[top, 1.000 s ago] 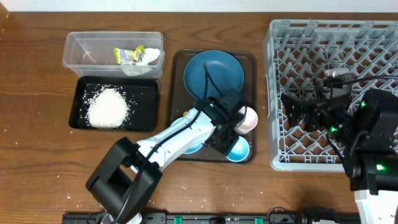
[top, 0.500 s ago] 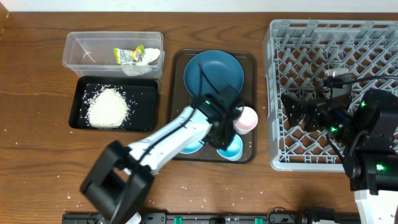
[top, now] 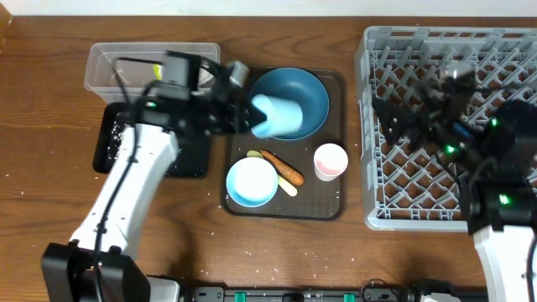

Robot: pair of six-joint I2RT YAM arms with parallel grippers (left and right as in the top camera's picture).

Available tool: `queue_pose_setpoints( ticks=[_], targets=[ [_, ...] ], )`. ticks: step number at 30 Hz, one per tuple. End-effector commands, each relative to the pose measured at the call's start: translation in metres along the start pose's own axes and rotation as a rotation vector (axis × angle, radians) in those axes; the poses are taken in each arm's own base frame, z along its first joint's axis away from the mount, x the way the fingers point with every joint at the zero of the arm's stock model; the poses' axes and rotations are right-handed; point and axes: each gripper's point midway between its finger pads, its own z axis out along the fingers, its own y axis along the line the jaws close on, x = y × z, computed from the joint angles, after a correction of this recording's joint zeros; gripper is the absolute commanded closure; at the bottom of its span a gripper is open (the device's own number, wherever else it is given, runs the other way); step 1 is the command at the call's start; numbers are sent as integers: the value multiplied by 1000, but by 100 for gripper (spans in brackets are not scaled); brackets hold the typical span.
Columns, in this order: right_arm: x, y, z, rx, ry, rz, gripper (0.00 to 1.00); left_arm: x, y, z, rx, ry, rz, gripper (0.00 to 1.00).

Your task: Sort waste into correct bins and load items into the dishwasher rack

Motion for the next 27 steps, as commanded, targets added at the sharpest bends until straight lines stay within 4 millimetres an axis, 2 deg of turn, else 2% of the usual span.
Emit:
queue_pose_setpoints(
  ticks=[1, 3, 7, 12, 15, 20, 27],
  targets=[
    [4, 37, 17, -260, 42, 33, 1, -4, -51, -22, 325, 20, 37, 94],
    [1, 47, 30, -362, 35, 44, 1, -8, -56, -28, 365, 9, 60, 94],
    [-8, 71, 52, -514, 0, 52, 7, -13, -65, -32, 418, -7, 118, 94],
    [-14, 104, 69, -648, -55, 15, 16, -14, -67, -33, 429, -13, 138, 94],
    [-6, 118, 79, -693, -45, 10, 18, -15, -67, -34, 430, -15, 142, 94],
    [12, 128, 94, -727, -9, 26, 18, -16, -76, -38, 479, -7, 146, 94],
    [22, 146, 100, -779, 4, 14, 19, -16, -76, -38, 482, -3, 133, 94]
  ],
)
